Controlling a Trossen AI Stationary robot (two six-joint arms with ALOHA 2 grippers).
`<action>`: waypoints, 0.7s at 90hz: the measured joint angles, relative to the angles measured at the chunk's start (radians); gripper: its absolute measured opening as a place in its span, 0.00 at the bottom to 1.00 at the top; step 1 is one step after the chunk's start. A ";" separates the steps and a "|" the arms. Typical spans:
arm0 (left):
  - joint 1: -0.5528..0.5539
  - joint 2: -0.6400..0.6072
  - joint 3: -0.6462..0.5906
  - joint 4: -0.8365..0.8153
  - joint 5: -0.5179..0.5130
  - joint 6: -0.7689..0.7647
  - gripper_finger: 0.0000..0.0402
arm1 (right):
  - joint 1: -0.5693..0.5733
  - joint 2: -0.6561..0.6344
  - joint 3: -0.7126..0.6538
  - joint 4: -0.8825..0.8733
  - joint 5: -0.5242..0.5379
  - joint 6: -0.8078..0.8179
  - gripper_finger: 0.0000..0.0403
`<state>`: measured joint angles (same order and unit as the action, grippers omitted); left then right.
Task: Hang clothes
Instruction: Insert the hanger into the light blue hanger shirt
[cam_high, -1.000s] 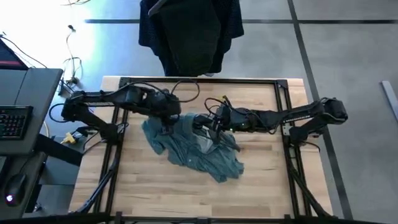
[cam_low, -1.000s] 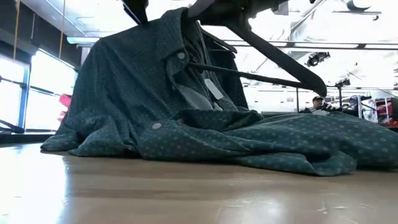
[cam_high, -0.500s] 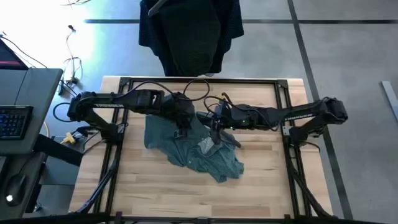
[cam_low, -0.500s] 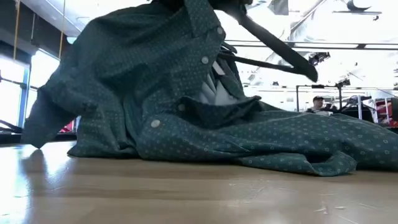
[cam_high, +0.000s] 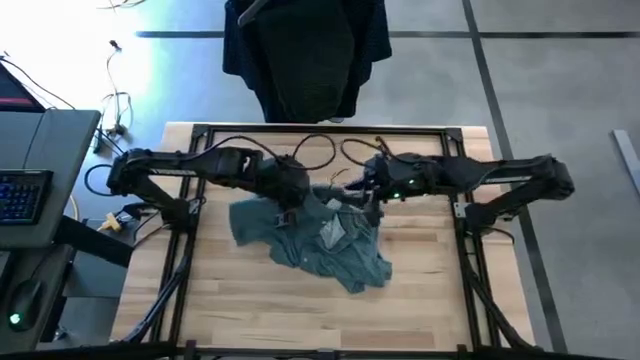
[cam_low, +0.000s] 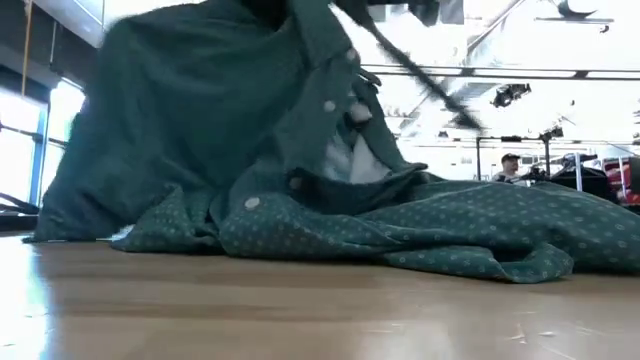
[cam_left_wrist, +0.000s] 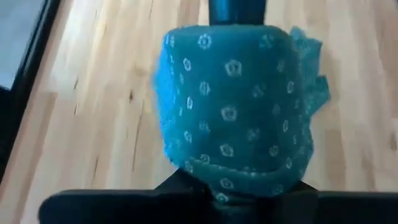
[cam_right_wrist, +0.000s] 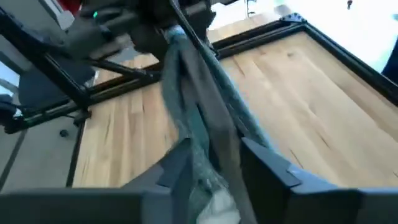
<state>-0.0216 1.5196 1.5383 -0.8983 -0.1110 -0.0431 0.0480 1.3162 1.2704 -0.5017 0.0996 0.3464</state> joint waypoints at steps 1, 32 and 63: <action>0.000 0.000 0.000 0.002 0.000 0.003 0.05 | -0.001 -0.001 0.002 -0.019 -0.001 -0.002 0.35; -0.019 -0.030 0.002 -0.030 0.028 0.080 0.05 | -0.071 -0.049 -0.139 -0.356 0.030 -0.072 0.61; -0.033 -0.038 0.026 -0.024 0.202 0.132 0.05 | -0.229 -0.078 -0.544 0.270 -0.236 0.031 0.62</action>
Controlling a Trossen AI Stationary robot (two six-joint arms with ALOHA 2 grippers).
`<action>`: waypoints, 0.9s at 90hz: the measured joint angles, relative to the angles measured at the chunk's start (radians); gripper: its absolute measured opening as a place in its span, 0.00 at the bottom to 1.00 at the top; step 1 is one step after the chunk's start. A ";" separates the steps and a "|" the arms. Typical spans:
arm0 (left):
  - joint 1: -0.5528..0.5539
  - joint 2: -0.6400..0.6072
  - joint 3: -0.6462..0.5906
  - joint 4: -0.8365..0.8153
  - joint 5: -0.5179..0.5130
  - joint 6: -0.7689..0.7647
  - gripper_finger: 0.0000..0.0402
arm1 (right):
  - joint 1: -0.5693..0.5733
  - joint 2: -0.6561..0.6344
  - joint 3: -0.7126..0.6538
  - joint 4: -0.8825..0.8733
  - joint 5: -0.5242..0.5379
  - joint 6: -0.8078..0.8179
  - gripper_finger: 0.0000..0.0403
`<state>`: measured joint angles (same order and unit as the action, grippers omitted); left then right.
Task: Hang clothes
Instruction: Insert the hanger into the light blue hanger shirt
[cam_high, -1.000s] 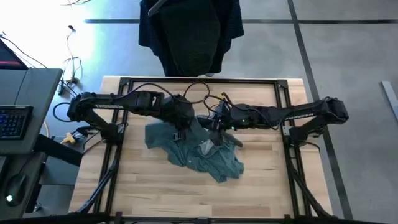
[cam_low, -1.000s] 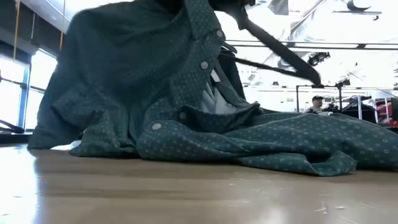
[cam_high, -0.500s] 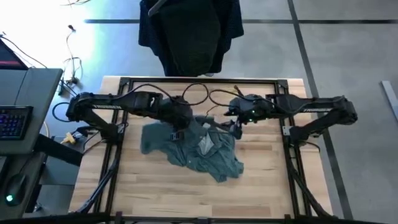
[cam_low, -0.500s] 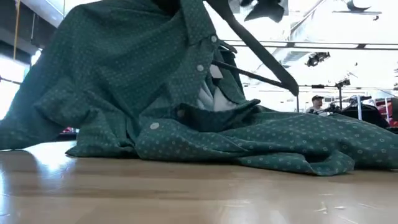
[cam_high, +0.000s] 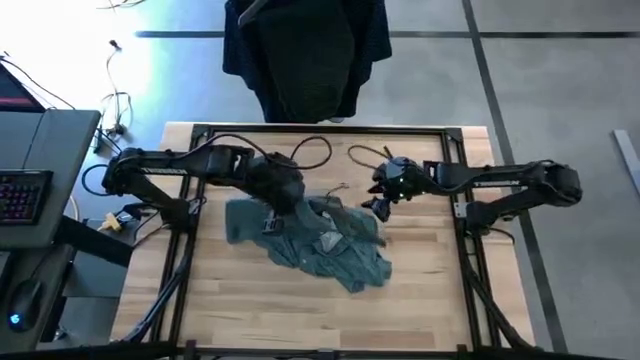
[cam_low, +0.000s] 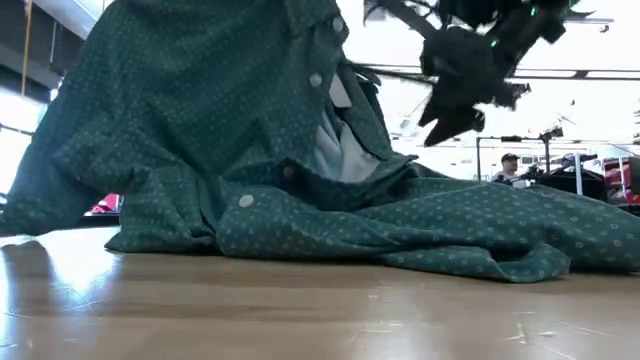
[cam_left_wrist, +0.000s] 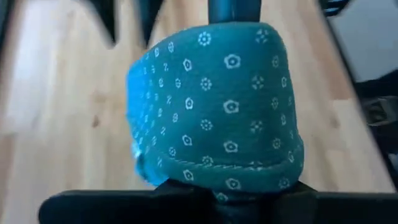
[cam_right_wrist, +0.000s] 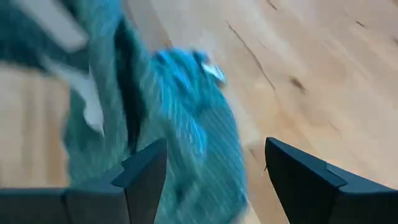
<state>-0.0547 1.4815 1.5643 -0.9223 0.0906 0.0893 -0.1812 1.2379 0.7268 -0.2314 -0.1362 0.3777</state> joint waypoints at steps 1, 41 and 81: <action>0.000 0.000 0.000 0.000 0.002 0.001 0.05 | -0.003 0.000 -0.008 0.020 -0.015 0.000 0.62; 0.009 -0.001 0.002 -0.002 0.048 0.000 0.05 | 0.091 0.175 0.012 0.370 -0.135 -0.098 0.62; 0.001 -0.005 0.002 -0.033 0.055 -0.028 0.05 | 0.131 0.325 0.098 0.399 0.035 0.028 0.15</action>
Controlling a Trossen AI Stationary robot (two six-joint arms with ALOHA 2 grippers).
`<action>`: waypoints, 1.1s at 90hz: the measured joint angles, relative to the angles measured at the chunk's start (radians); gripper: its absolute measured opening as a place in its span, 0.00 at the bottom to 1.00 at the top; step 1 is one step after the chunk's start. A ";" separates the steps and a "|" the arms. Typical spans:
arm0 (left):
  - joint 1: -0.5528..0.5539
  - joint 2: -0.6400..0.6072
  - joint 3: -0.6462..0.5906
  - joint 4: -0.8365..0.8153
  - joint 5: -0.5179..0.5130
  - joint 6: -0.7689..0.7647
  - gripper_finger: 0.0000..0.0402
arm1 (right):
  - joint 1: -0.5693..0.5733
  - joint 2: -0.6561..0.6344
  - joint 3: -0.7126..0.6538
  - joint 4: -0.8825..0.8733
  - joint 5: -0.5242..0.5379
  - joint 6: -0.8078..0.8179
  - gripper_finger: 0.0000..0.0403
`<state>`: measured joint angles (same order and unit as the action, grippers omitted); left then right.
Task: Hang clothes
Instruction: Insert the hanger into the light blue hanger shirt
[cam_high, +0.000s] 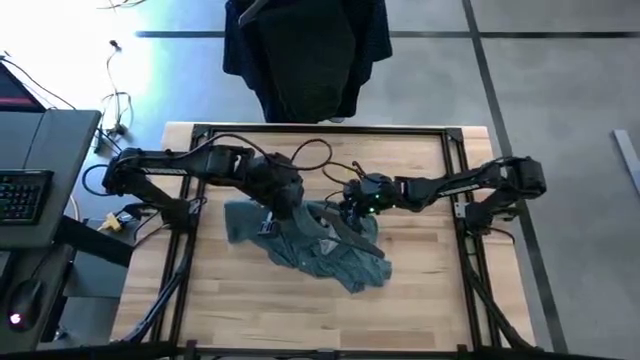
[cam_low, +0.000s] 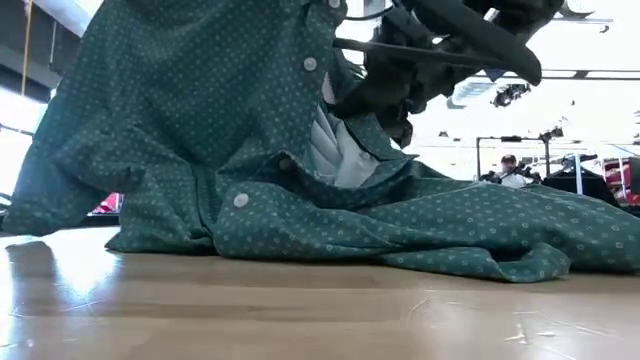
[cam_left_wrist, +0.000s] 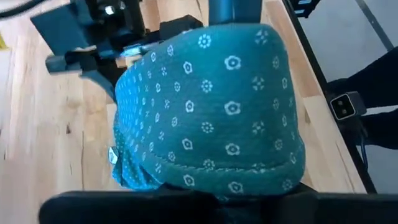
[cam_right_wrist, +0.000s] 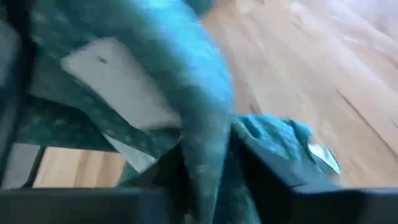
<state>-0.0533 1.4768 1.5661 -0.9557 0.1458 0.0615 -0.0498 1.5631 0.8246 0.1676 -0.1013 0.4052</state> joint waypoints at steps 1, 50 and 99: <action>0.000 -0.001 0.000 -0.005 0.000 -0.001 0.05 | 0.000 -0.002 0.000 -0.006 0.004 0.002 0.12; 0.007 -0.096 0.000 -0.164 -0.221 -0.025 0.05 | -0.043 -0.370 0.004 -0.499 0.224 0.040 0.00; 0.001 -0.138 0.053 -0.099 -0.428 0.034 0.05 | -0.056 -0.425 0.000 -0.565 0.234 -0.045 0.00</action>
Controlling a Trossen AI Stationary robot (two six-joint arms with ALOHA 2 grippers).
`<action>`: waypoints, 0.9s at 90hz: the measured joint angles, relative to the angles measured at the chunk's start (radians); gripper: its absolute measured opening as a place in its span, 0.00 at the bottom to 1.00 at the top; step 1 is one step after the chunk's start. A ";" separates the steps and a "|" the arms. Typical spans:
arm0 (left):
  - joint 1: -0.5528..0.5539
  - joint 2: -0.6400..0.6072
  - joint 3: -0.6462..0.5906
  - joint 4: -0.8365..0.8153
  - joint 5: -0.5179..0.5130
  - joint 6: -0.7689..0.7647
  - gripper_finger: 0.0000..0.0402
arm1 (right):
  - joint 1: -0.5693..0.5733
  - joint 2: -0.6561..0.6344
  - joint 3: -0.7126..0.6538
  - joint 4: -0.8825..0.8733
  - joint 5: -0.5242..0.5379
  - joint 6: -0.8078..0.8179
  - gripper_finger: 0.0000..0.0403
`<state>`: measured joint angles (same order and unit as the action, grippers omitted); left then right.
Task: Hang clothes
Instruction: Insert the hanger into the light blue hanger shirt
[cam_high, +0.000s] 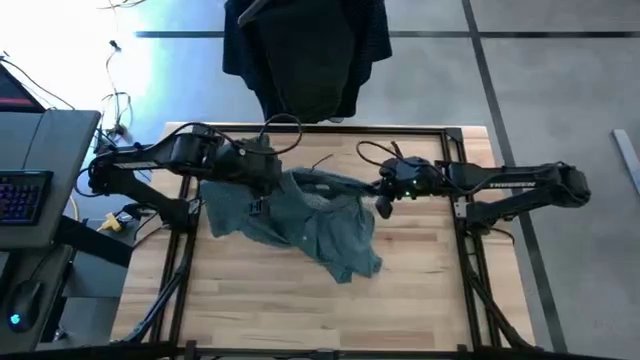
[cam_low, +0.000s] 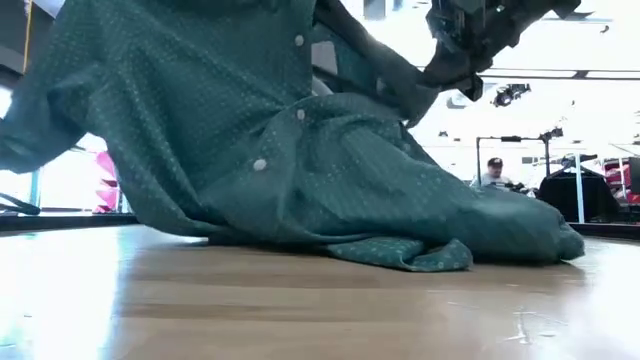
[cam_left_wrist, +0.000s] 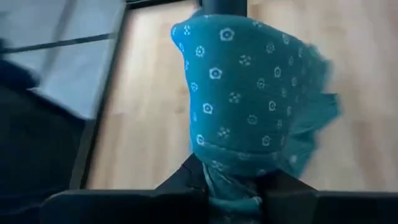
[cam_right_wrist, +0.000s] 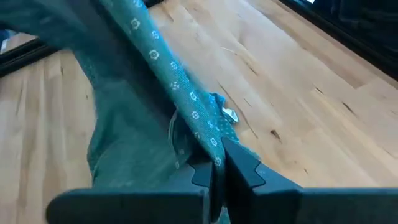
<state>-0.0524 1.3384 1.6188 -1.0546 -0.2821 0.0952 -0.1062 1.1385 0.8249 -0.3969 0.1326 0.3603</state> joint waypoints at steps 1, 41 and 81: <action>0.000 0.000 0.000 0.002 0.001 0.000 0.05 | 0.000 0.000 0.000 0.000 0.000 0.000 0.00; 0.011 0.000 -0.001 0.056 0.075 0.011 0.05 | 0.000 0.000 -0.002 -0.014 -0.032 0.003 0.00; 0.009 0.002 -0.017 -0.122 -0.079 -0.007 0.05 | 0.000 0.000 0.010 -0.016 -0.031 0.028 0.00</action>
<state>-0.0433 1.3399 1.6020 -1.1769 -0.3610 0.0879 -0.1061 1.1381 0.8353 -0.4125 0.1016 0.3878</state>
